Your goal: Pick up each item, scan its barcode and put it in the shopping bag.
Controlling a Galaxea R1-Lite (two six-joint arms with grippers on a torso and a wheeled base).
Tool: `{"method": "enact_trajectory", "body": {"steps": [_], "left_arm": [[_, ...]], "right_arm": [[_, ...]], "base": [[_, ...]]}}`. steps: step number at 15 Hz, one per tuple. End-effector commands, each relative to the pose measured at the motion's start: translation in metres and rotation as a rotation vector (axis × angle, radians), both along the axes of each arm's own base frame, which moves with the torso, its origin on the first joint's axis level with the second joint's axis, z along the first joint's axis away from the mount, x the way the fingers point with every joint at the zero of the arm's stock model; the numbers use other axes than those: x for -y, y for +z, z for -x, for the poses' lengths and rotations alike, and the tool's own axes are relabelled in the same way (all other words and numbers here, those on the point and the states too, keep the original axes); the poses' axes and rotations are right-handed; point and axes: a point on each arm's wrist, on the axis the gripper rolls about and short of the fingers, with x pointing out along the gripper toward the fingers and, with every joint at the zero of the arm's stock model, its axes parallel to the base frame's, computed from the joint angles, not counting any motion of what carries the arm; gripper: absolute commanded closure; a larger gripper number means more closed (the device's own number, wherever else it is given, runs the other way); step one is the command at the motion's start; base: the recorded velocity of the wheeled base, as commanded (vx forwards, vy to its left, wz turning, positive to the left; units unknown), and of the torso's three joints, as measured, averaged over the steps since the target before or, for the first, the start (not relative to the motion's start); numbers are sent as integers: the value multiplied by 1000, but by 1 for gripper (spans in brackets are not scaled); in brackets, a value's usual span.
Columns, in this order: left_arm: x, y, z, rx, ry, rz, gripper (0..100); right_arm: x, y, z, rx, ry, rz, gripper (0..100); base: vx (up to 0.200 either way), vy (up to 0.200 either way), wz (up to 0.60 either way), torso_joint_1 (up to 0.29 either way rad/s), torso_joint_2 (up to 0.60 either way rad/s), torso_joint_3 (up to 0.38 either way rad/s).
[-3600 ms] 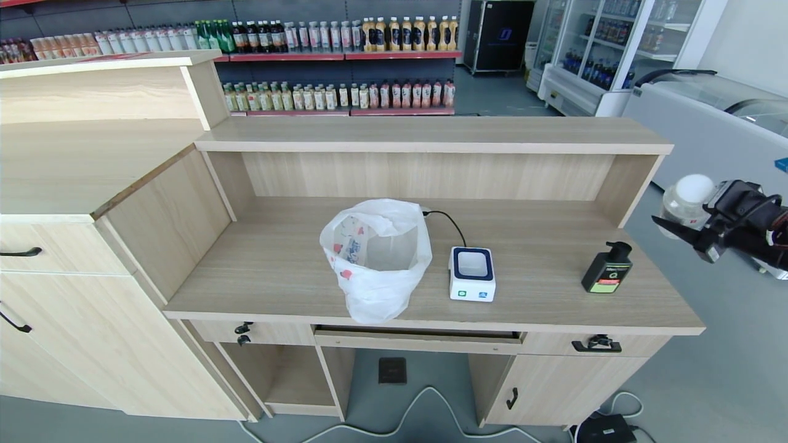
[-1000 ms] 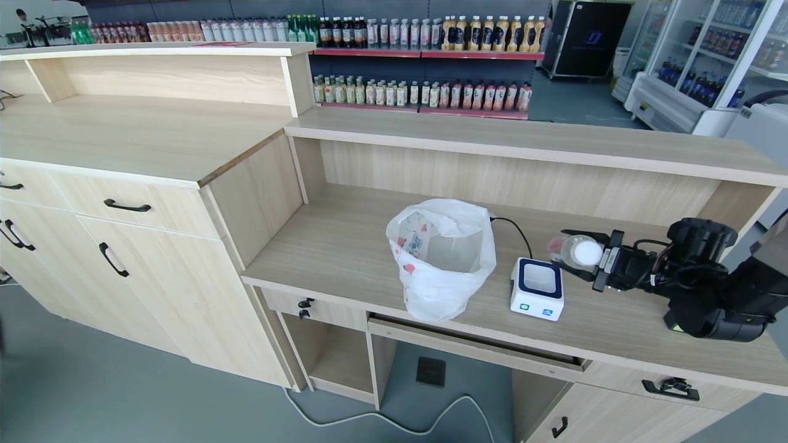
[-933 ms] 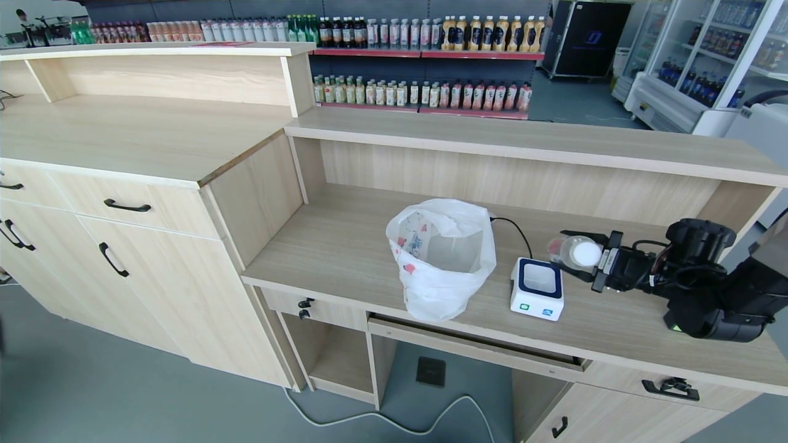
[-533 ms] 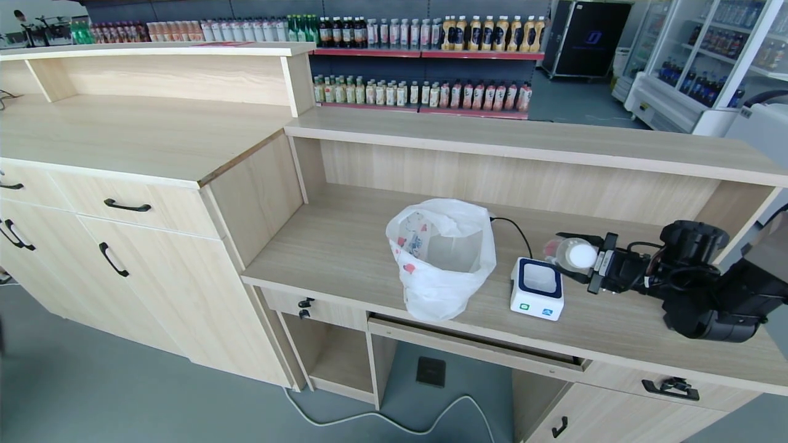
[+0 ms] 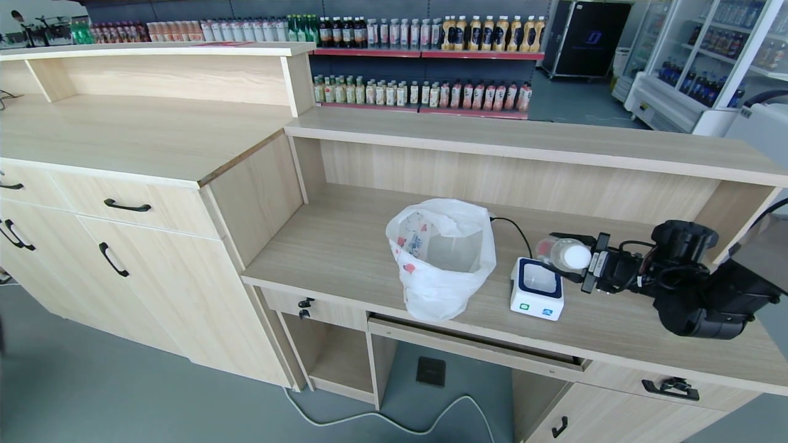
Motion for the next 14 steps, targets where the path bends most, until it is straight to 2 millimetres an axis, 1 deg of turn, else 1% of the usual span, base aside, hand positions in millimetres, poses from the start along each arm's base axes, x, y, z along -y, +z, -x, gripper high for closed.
{"method": "enact_trajectory", "body": {"steps": [1,5,10,14], "left_arm": [[0,0,0,0,0,0,0],[0,0,0,0,0,0,0],[0,0,0,0,0,0,0],[0,0,0,0,0,0,0]], "right_arm": [[-1,-3,-1,0,2,0,100],[-5,-4,-6,9,19,-2,100],[-10,-13,-7,-4,31,-2,100],[-12,-12,-12,13,36,0,100]], "base": [[0,0,0,0,0,0],[0,0,0,0,0,0],[0,0,0,0,0,0],[0,0,0,0,0,0]]}}
